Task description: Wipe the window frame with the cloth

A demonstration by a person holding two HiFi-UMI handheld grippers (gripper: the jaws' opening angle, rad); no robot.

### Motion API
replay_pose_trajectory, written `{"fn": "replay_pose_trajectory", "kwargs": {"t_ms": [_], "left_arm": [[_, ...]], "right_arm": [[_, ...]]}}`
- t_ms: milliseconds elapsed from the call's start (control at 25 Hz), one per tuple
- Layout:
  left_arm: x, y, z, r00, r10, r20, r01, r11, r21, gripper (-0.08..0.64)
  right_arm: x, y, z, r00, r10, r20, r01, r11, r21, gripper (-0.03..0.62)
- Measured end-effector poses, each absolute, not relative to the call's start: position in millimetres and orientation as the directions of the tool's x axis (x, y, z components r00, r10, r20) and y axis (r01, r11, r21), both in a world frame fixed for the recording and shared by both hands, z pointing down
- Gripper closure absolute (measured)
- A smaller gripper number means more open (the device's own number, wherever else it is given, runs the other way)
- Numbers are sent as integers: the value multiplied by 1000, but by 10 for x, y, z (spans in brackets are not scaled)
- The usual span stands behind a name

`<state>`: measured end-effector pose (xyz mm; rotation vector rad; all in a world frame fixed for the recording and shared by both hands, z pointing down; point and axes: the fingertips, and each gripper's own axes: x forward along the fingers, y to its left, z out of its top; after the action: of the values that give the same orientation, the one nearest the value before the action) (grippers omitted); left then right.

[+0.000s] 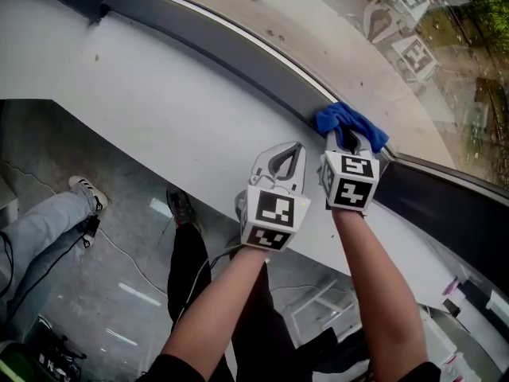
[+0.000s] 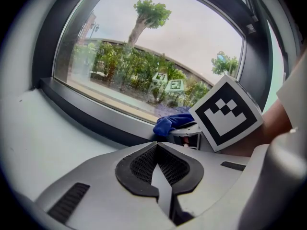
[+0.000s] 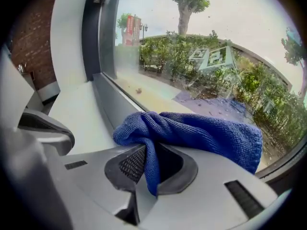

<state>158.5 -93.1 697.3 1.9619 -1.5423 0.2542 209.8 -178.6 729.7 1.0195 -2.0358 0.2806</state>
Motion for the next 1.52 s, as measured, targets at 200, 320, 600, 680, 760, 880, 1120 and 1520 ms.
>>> {"fn": "replay_pose_trajectory", "kwargs": {"t_ms": [200,320,600,680,760,880,1120,1520], "left_arm": [[1763,-892,7028,317,-792,522,-924,-134,358,557],[1789,-931,7035,327,-790,518,-922,-148,357,557],[1896,-1003,7010,353,-789,503,-916,-182,358,557],[1919,-1005,7011,357,-786,504,-915,-185,359,557],[1946,-1014,7015,364,-782,506,-913,-194,358,557],[2033,-975,7029,372,-775,510,-912,-203,357,555],[2150,-870,7093,369,-767,525,-912,-191,363,557],[2297,-921,6951,396,-763,510,-906,-237,349,557]], "right_arm": [[2371,-1725,7304,-288,-586,757,-782,600,166,559],[2469,-1818,7287,-255,-618,744,-828,537,162,560],[2618,-1801,7325,-230,-618,752,-828,530,183,560],[2653,-1802,7328,-221,-625,749,-845,506,173,560],[2687,-1832,7325,-210,-632,746,-866,474,158,560],[2881,-1835,7318,-164,-648,744,-908,394,143,560],[3303,-1819,7338,-55,-661,748,-947,273,171,560],[3648,-1796,7273,3,-665,747,-996,61,59,560]]}}
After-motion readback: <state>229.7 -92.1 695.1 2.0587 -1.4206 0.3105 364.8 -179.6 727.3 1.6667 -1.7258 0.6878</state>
